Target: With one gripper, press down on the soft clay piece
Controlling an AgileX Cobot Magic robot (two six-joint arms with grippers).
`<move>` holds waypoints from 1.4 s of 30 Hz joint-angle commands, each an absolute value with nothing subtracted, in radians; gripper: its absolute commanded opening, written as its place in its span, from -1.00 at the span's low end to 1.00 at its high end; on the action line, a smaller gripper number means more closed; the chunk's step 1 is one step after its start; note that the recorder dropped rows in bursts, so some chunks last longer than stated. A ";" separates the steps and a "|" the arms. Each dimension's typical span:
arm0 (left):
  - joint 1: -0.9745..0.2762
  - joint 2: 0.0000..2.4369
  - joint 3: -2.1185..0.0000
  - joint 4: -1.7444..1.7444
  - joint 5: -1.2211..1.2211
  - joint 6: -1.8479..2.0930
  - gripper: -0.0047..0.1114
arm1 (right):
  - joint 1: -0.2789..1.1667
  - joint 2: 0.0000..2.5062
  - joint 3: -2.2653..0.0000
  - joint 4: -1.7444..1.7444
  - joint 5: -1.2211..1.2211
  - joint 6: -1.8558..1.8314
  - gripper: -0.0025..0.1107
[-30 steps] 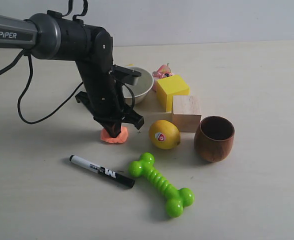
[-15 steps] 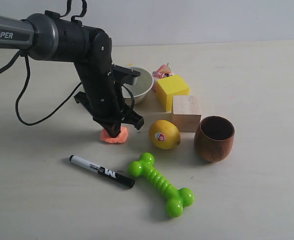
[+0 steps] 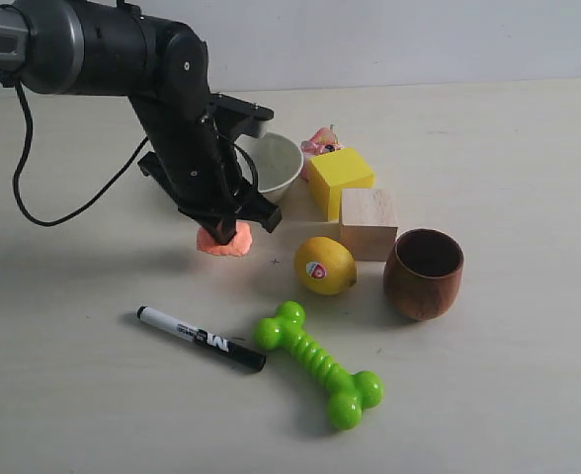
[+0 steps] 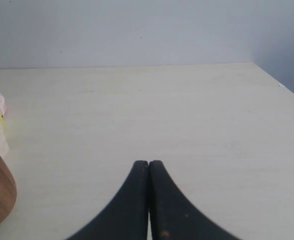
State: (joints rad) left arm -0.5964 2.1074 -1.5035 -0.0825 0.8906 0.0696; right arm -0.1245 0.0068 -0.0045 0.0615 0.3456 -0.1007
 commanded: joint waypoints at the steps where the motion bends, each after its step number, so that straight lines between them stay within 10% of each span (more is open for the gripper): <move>1: -0.598 2.107 -1.501 -0.070 0.891 0.040 -0.92 | -0.128 0.000 0.000 0.060 0.339 -0.104 -0.96; 29: -0.598 2.174 -1.501 -0.064 0.922 0.042 -0.92 | -0.128 0.000 0.000 0.060 0.339 -0.104 -0.96; 42: -0.598 2.172 -1.501 -0.058 0.930 0.046 -0.27 | -0.128 0.000 0.000 0.060 0.339 -0.104 -0.96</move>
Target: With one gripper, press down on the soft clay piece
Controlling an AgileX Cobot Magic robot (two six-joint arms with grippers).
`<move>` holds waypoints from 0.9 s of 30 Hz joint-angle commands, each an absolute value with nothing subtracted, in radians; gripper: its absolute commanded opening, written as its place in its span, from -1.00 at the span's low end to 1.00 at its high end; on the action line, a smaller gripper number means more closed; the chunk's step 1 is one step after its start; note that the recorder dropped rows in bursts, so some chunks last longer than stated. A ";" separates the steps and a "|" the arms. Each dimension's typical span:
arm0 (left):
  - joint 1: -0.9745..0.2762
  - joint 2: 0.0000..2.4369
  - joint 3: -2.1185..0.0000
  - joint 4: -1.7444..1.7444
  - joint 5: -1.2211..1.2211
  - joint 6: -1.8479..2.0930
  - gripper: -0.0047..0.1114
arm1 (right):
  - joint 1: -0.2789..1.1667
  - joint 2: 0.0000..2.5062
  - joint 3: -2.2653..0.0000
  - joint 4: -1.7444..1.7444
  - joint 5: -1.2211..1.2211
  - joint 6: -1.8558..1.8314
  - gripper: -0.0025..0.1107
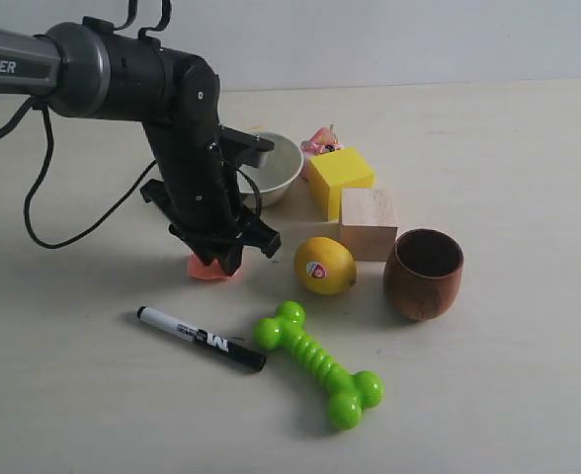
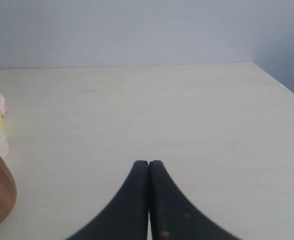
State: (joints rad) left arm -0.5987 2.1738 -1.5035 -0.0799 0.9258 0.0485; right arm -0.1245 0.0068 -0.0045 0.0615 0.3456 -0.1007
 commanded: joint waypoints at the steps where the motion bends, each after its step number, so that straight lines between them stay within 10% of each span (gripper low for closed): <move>1: -0.598 2.170 -1.501 -0.058 0.929 0.046 -0.27 | -0.128 0.000 0.000 0.060 0.339 -0.104 -0.96; 14: -0.598 2.095 -1.503 -0.058 0.933 0.042 -0.28 | -0.128 0.000 0.000 0.060 0.339 -0.104 -0.96; 19: -0.598 2.078 -1.503 -0.064 0.968 0.038 -0.87 | -0.128 0.000 0.000 0.060 0.339 -0.104 -0.96; 27: -0.598 1.983 -1.450 -0.058 0.894 0.037 -0.92 | -0.128 0.000 0.000 0.060 0.339 -0.104 -0.96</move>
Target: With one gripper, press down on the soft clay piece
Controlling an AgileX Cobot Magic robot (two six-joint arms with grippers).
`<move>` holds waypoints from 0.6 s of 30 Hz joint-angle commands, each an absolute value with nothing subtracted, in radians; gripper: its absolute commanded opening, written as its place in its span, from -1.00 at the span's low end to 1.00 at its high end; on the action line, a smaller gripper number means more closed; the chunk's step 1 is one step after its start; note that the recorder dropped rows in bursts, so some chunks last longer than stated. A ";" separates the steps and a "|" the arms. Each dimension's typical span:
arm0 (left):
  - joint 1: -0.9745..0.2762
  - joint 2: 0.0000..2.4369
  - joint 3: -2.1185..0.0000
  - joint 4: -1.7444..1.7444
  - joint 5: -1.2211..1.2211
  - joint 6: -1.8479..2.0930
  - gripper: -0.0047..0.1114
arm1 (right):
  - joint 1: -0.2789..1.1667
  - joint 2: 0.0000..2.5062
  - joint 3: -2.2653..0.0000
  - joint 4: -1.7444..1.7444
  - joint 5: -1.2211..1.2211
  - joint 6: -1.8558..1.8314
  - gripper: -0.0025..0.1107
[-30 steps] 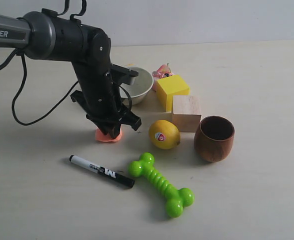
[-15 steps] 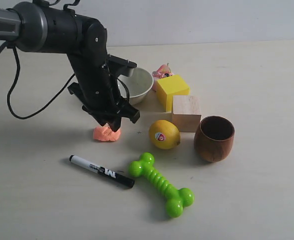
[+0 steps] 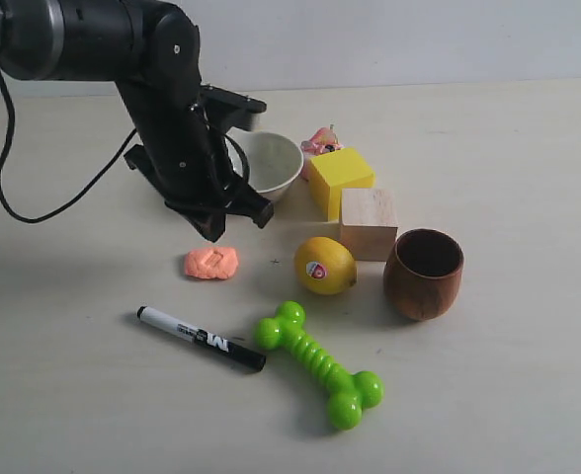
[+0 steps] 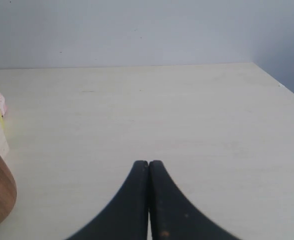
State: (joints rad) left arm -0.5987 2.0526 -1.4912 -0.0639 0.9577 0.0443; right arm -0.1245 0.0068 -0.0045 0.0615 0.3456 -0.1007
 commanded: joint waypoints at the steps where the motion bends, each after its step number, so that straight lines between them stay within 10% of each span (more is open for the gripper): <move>1: -0.598 1.955 -1.428 -0.058 0.862 0.031 -0.92 | -0.128 0.000 0.000 0.060 0.339 -0.104 -0.96; 18: -0.598 1.260 -0.984 -0.058 0.504 -0.006 -0.92 | -0.128 0.000 0.000 0.060 0.339 -0.104 -0.96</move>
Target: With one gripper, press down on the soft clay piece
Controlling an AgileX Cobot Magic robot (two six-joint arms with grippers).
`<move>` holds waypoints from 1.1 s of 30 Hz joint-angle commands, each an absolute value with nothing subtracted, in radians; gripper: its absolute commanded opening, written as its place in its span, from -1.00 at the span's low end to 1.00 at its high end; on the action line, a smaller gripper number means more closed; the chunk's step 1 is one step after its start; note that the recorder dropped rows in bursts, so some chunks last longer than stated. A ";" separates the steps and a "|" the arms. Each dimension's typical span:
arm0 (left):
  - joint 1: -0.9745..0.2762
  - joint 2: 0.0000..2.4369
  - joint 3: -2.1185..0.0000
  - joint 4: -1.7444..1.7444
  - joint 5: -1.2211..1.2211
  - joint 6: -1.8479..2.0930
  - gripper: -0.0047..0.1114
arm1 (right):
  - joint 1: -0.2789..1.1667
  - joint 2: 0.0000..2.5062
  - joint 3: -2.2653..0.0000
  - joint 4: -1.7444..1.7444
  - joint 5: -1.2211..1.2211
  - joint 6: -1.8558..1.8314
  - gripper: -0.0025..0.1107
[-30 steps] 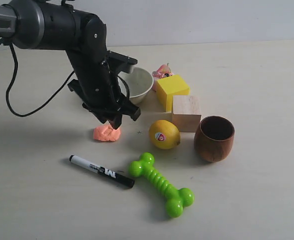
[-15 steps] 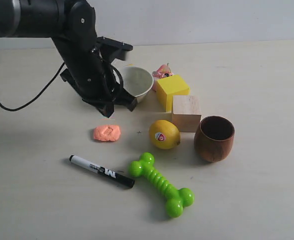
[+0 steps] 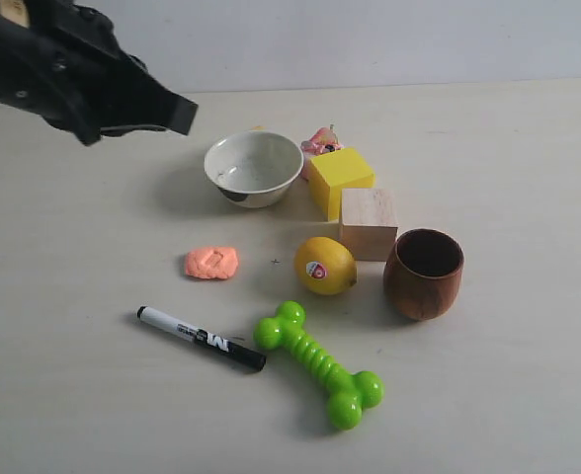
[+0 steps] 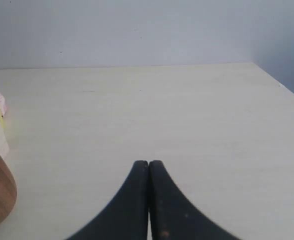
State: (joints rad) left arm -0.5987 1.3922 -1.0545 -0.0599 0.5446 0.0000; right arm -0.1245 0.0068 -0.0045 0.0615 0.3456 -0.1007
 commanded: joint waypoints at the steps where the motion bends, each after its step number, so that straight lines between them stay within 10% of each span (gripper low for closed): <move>1: -0.598 1.224 -0.965 -0.058 0.497 -0.006 -0.92 | -0.128 0.000 0.000 0.060 0.339 -0.104 -0.96; 25: -0.590 0.857 -0.901 -0.016 0.536 0.008 -0.92 | -0.128 0.000 0.000 0.060 0.337 -0.104 -0.96; 33: -0.084 0.421 -0.594 -0.196 0.535 0.000 -0.92 | -0.128 0.000 0.000 0.060 0.337 -0.104 -0.96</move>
State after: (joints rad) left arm -0.1712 0.5200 -0.6668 -0.1757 0.5416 0.0000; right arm -0.1245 0.0068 -0.0045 0.0615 0.3456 -0.1007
